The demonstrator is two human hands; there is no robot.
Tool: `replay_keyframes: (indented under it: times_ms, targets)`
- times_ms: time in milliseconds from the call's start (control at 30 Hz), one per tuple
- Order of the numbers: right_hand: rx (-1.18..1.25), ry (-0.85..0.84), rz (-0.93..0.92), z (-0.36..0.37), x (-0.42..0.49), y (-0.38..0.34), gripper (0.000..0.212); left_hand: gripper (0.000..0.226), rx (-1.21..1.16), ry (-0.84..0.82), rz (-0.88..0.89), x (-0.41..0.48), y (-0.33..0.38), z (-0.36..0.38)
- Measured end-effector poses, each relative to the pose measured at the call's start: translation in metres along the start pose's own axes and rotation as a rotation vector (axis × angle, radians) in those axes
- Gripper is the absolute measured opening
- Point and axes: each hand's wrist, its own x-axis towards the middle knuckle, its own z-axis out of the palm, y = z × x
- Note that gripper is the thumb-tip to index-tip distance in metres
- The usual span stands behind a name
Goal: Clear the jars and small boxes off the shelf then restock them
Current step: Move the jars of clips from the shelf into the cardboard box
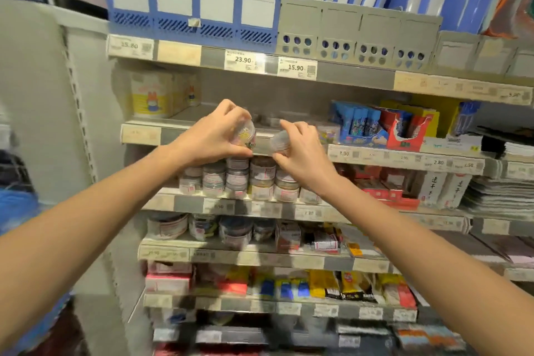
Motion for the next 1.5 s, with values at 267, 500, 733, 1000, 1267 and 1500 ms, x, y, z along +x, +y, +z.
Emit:
replay_keyframes:
  times_ms: [267,500,733,1000,1267,1500]
  targets:
    - [0.205,-0.206,-0.32,0.08,-0.015,-0.111,0.063,0.066,0.153,-0.052,-0.27,-0.146,-0.055,-0.055]
    - [0.445,-0.354,-0.551,0.151,-0.026,-0.233,0.049,0.067,0.257,-0.091,-0.679,-0.296,-0.082,-0.072]
    - [0.618,-0.55,-0.823,0.216,-0.059,-0.335,0.057,0.069,0.303,-0.038,-1.078,-0.415,-0.092,-0.071]
    - [0.755,-0.698,-1.079,0.258,-0.089,-0.402,0.051,0.068,0.317,-0.108,-1.381,-0.49,-0.087,-0.053]
    - [0.776,-0.789,-1.266,0.292,-0.114,-0.436,0.05,0.047,0.343,-0.358,-1.463,-0.531,-0.074,-0.007]
    - [0.777,-0.775,-1.192,0.323,-0.125,-0.447,0.047,0.061,0.376,-0.586,-1.228,-0.563,-0.072,0.039]
